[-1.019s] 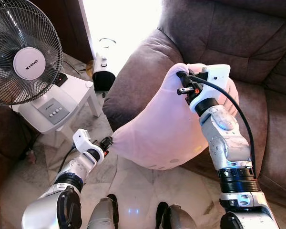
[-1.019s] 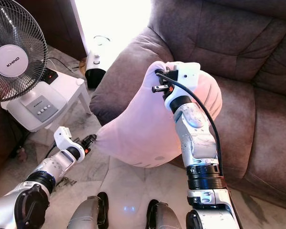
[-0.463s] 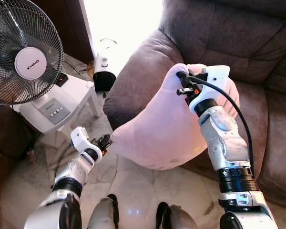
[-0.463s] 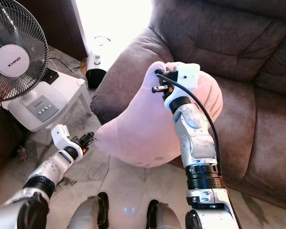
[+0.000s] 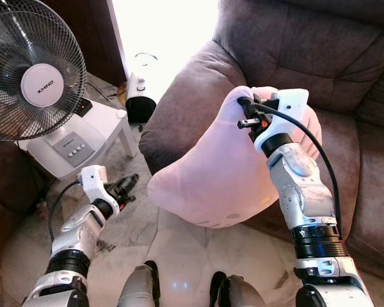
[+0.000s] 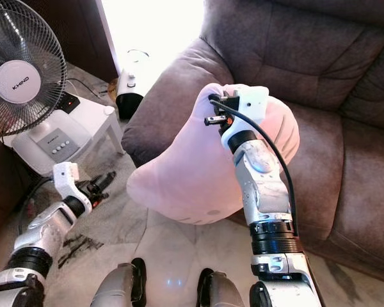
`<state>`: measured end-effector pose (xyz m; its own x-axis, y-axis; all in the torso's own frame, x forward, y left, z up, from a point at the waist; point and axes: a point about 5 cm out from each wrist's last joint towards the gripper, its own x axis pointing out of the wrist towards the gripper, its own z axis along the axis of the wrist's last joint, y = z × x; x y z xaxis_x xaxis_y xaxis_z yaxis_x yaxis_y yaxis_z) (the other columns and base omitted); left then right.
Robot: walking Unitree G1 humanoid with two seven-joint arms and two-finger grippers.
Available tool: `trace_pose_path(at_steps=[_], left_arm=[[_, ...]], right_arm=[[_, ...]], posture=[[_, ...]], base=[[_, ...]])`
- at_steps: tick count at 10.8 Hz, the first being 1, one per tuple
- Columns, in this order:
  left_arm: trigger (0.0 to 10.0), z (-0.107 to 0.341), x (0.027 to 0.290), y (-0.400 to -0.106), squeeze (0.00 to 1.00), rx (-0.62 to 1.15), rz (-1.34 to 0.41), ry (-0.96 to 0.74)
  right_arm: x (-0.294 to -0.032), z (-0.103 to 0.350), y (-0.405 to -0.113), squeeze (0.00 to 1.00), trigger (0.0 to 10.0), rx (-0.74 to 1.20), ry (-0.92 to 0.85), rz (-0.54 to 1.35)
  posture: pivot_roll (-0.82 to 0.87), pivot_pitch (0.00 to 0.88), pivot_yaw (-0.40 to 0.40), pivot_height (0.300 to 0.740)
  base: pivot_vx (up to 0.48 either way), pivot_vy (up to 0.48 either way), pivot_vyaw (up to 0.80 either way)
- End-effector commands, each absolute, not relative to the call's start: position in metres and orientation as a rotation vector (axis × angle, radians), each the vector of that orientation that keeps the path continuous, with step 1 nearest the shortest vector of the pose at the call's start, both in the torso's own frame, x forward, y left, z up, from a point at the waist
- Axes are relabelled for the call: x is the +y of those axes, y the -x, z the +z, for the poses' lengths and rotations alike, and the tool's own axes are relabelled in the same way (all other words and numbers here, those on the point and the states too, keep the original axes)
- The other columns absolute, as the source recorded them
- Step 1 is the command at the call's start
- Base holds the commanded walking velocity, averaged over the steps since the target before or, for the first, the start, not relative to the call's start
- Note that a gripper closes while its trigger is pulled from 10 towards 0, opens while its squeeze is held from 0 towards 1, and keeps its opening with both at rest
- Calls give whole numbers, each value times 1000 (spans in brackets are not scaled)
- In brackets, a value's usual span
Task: Move the pillow to the sofa from floor
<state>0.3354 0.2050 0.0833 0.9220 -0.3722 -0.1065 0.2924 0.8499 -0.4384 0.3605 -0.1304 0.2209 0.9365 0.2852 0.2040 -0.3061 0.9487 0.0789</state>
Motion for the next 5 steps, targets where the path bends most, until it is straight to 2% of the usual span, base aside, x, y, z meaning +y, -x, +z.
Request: trace_pose_path(at_steps=[1,5], left_arm=[[10000,68,204,-328,1000,269,-367,417],[10000,66,187,-335,1000,286,-424,446]], right_arm=[[-130,233,-356,0,10000,-260,-124,318],[-130,238,-352,0,10000,-262,-117,333]], posture=[[83,274,-46,704],[51,314,-69,704]], base=[[0,0,0],[0,0,0]])
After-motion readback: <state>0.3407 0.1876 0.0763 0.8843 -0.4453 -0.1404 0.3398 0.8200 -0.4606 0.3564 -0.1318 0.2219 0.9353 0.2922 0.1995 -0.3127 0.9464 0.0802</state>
